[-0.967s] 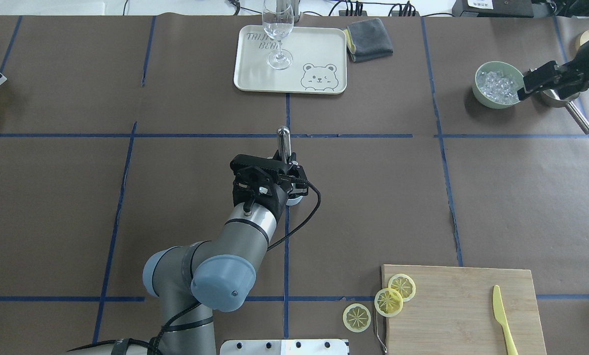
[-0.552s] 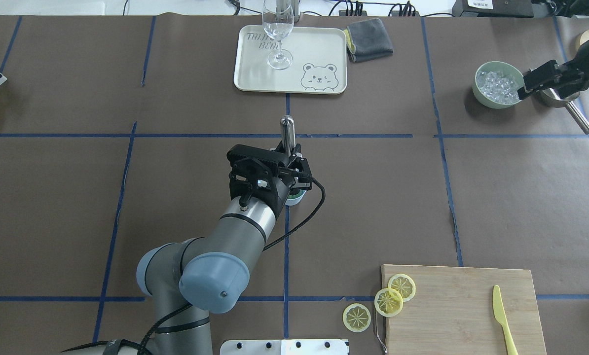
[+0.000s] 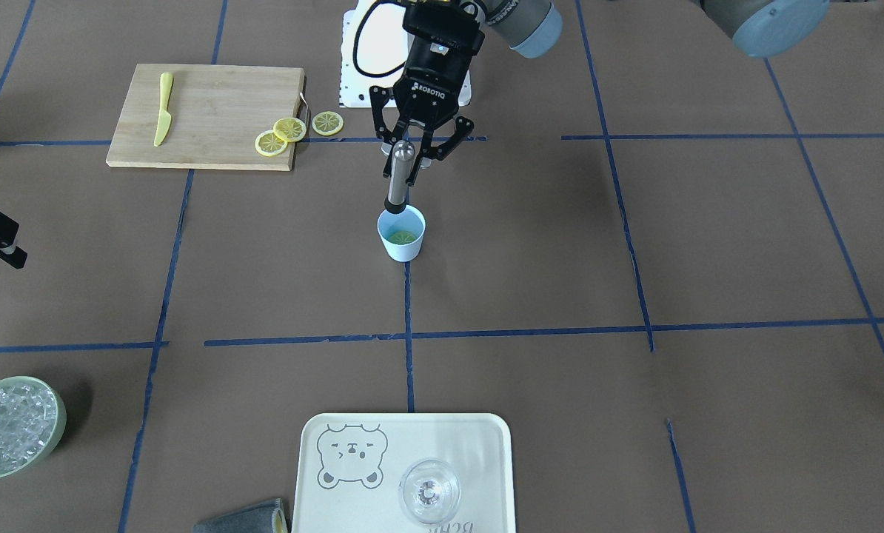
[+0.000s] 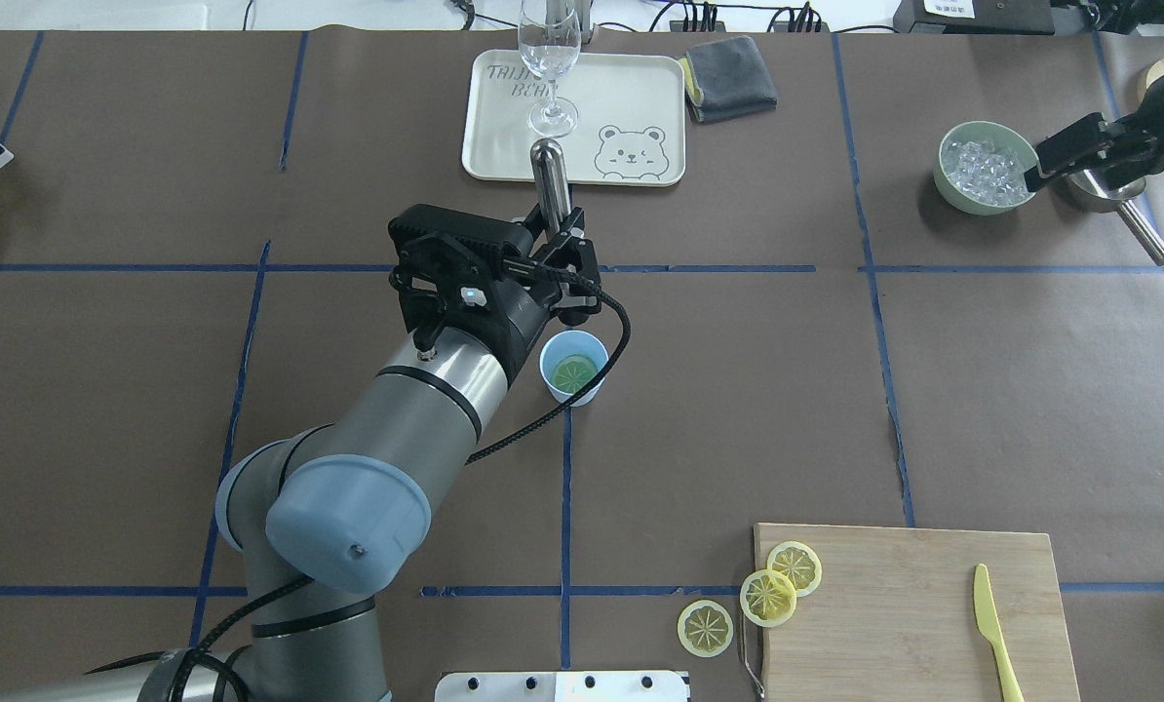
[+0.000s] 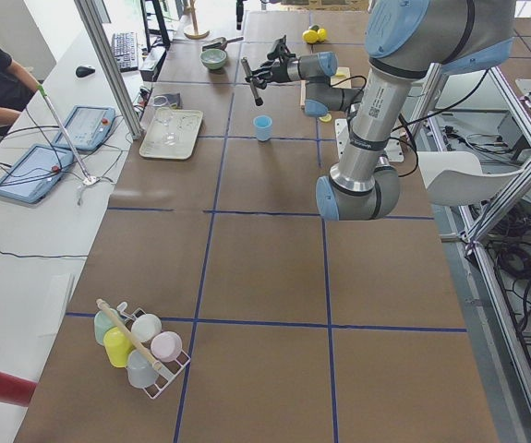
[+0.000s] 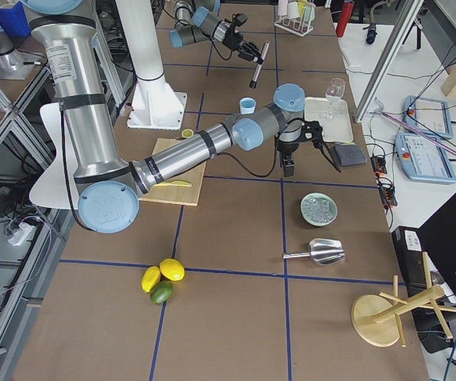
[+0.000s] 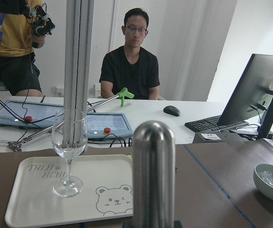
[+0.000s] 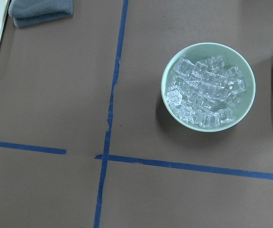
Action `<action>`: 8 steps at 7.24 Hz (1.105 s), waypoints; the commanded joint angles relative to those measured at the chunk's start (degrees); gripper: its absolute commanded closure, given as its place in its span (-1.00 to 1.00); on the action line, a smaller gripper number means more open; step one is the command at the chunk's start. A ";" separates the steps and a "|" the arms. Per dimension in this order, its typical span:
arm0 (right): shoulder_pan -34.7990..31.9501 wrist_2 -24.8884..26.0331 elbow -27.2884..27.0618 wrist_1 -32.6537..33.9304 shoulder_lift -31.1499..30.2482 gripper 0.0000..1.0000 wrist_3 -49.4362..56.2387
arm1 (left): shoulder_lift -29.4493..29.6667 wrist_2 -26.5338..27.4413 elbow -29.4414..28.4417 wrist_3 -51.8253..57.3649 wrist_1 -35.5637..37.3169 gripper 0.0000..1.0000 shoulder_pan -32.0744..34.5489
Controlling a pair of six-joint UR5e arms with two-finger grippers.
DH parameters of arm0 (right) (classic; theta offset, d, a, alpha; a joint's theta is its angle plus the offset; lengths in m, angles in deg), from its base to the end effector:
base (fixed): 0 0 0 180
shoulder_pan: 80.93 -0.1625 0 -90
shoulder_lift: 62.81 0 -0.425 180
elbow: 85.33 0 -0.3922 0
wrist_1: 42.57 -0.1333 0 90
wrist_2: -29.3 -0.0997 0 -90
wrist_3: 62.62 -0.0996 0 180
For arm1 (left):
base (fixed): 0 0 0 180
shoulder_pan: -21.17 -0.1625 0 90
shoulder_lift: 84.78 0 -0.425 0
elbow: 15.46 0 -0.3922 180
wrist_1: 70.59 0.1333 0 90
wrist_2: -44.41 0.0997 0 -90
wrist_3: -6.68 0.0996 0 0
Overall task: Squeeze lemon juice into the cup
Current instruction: 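Lower the steel rod into the blue cup and stir with the left gripper, then carry the steel rod back and set it down on the table with the left gripper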
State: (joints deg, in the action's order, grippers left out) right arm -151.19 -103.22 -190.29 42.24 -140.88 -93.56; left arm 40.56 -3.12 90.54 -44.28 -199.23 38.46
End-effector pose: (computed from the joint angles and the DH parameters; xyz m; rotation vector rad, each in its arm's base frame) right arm -0.1274 -0.5504 0.4102 0.1729 -0.8795 -0.0255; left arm 0.4792 -0.3592 0.1033 1.1979 1.0265 -0.2836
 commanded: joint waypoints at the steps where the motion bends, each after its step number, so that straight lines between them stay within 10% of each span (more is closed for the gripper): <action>1: 0.03 0.07 0.02 -0.09 0.11 -1.00 0.00 | -4.90 -10.50 1.57 -0.02 0.15 1.00 5.44; 4: 0.03 0.07 0.02 0.00 0.11 -1.00 -0.09 | -12.39 -34.47 6.65 0.06 10.79 1.00 18.17; 8: 0.03 0.33 0.38 0.35 0.63 -1.00 0.00 | -11.61 -49.45 10.37 0.15 41.66 1.00 22.96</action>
State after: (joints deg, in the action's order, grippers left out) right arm -151.16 -103.05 -189.96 42.58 -140.37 -93.56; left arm 28.70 -47.17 100.64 -44.13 -166.36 60.41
